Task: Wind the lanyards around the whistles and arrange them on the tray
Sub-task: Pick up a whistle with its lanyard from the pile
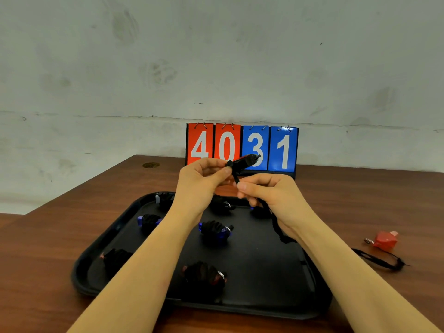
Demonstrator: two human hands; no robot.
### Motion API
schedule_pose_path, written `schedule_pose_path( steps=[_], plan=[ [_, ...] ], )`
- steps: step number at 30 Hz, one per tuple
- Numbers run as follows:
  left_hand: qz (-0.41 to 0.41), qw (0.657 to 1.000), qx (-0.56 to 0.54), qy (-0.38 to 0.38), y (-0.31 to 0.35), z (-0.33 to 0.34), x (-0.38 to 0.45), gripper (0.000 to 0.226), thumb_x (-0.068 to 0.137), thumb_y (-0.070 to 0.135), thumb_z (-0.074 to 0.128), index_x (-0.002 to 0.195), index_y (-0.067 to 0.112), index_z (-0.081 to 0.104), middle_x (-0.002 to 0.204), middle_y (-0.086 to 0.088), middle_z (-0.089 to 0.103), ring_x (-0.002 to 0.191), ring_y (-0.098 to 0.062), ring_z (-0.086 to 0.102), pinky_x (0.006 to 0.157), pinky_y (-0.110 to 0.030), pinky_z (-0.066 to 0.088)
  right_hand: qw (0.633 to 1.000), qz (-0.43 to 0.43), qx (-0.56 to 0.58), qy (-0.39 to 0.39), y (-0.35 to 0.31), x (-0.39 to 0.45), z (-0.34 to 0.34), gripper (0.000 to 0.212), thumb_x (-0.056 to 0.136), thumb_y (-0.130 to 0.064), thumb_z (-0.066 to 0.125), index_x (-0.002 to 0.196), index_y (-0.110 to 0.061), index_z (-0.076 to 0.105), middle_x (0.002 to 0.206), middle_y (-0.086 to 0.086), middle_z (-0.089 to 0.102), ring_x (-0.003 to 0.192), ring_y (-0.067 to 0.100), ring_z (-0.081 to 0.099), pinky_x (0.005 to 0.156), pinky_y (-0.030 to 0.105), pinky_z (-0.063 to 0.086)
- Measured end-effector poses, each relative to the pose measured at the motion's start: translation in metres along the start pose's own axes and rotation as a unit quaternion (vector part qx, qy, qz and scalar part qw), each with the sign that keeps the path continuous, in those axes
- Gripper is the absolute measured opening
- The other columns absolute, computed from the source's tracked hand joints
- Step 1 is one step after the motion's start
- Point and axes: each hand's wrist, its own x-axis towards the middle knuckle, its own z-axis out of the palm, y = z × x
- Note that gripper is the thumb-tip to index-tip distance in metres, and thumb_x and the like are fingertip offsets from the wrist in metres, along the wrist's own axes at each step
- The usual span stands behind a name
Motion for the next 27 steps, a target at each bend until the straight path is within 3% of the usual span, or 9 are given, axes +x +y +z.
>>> schedule_pose_path(
  steps=[3,6,10,12,15,20,22,27],
  plan=[
    [0.023,0.998,0.065,0.008,-0.001,0.000,0.001,0.014,0.083,0.005,0.063,0.084,0.018,0.062,0.081,-0.001,0.067,0.071,-0.008,0.066,0.071,-0.016,0.054,1.000,0.007,0.011,-0.009,-0.004,-0.001,-0.001,0.011,0.082,-0.013,0.065,0.074,-0.016,0.073,0.067,0.002,0.067,0.054,0.008,0.049,0.073,0.025,0.050],
    [0.057,0.987,0.151,0.016,-0.004,0.001,0.003,0.013,0.085,0.008,0.061,0.087,0.021,0.059,0.085,0.002,0.064,0.081,-0.011,0.062,0.073,-0.016,0.050,1.000,0.006,0.019,-0.003,-0.007,-0.002,-0.002,0.008,0.082,-0.012,0.065,0.081,-0.014,0.073,0.068,0.000,0.068,0.054,0.006,0.052,0.068,0.022,0.050],
    [0.078,0.973,0.215,0.010,-0.007,0.001,0.003,0.011,0.088,0.010,0.057,0.092,0.020,0.056,0.083,0.009,0.059,0.075,-0.005,0.055,0.061,-0.008,0.044,0.992,-0.053,-0.107,0.032,-0.005,-0.001,0.001,0.008,0.085,-0.016,0.062,0.088,-0.017,0.069,0.075,-0.007,0.068,0.072,0.000,0.061,0.070,0.010,0.047],
    [0.091,0.967,0.240,0.001,-0.008,0.002,0.002,0.012,0.089,0.010,0.056,0.094,0.021,0.055,0.080,0.012,0.056,0.070,-0.004,0.053,0.059,-0.005,0.043,0.961,-0.127,-0.230,0.089,-0.001,0.000,0.003,0.006,0.088,-0.016,0.059,0.086,-0.017,0.064,0.084,-0.008,0.062,0.082,0.001,0.057,0.074,0.007,0.043],
    [0.109,0.957,0.266,-0.024,-0.008,0.004,0.001,0.012,0.090,0.011,0.054,0.095,0.022,0.054,0.084,0.013,0.054,0.067,-0.005,0.052,0.059,-0.009,0.043,0.887,-0.253,-0.367,0.119,0.008,0.002,0.001,0.007,0.090,-0.011,0.053,0.091,-0.009,0.060,0.097,0.000,0.058,0.089,0.011,0.055,0.078,0.021,0.047],
    [0.124,0.947,0.290,-0.068,-0.007,0.004,-0.002,0.015,0.091,0.012,0.053,0.095,0.026,0.053,0.085,0.015,0.054,0.069,-0.003,0.053,0.065,0.001,0.040,0.858,-0.253,-0.422,0.148,0.011,0.003,-0.001,0.020,0.092,-0.021,0.045,0.101,-0.010,0.060,0.091,0.003,0.065,0.077,0.015,0.058,0.068,0.030,0.049],
    [0.127,0.945,0.292,-0.078,-0.007,0.003,-0.003,0.016,0.091,0.013,0.054,0.095,0.028,0.054,0.082,0.015,0.056,0.069,-0.003,0.053,0.066,0.000,0.039,0.866,-0.232,-0.414,0.161,0.011,0.005,-0.002,0.018,0.094,-0.022,0.048,0.102,-0.013,0.061,0.090,0.001,0.066,0.076,0.013,0.058,0.069,0.029,0.049],
    [0.127,0.938,0.303,-0.113,-0.005,0.003,-0.006,0.015,0.091,0.015,0.054,0.094,0.029,0.056,0.069,0.016,0.052,0.061,0.000,0.050,0.064,-0.002,0.039,0.939,-0.131,-0.252,0.194,0.007,0.005,-0.007,0.009,0.089,-0.017,0.059,0.091,-0.020,0.067,0.083,-0.013,0.065,0.086,0.003,0.062,0.078,0.014,0.050]
  ],
)
